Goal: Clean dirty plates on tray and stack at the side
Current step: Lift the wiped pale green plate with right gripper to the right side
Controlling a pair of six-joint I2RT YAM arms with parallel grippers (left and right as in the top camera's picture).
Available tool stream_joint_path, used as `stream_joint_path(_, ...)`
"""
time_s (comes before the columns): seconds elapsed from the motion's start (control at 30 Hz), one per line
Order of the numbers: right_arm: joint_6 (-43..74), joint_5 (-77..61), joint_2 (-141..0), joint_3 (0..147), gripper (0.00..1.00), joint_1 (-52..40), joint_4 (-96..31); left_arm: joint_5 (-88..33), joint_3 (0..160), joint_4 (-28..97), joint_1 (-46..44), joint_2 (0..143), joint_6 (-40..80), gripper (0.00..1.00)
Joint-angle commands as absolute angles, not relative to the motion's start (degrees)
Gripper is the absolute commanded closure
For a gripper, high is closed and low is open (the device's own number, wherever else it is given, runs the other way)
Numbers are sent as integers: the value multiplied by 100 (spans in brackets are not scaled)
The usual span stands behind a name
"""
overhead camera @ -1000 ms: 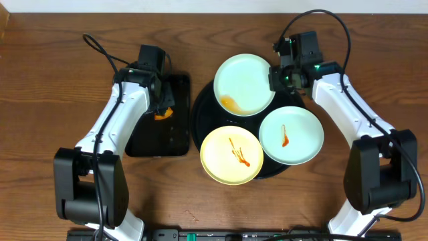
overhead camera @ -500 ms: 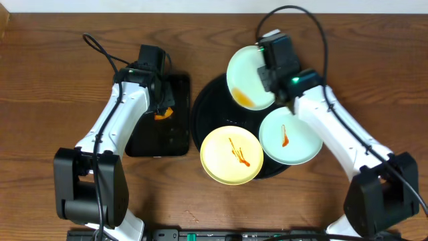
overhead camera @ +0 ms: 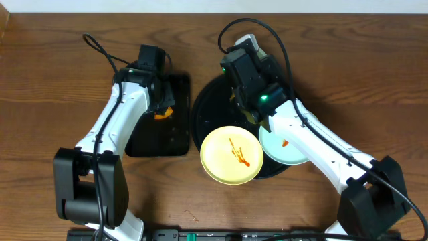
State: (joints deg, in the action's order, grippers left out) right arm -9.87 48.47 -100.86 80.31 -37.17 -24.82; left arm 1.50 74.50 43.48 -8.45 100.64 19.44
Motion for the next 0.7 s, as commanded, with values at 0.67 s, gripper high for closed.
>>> stream_joint_path(0.67, 1210, 3485, -9861, 8095, 99, -1911, -3732, 200, 7430, 4320, -836, 10075, 1909, 92)
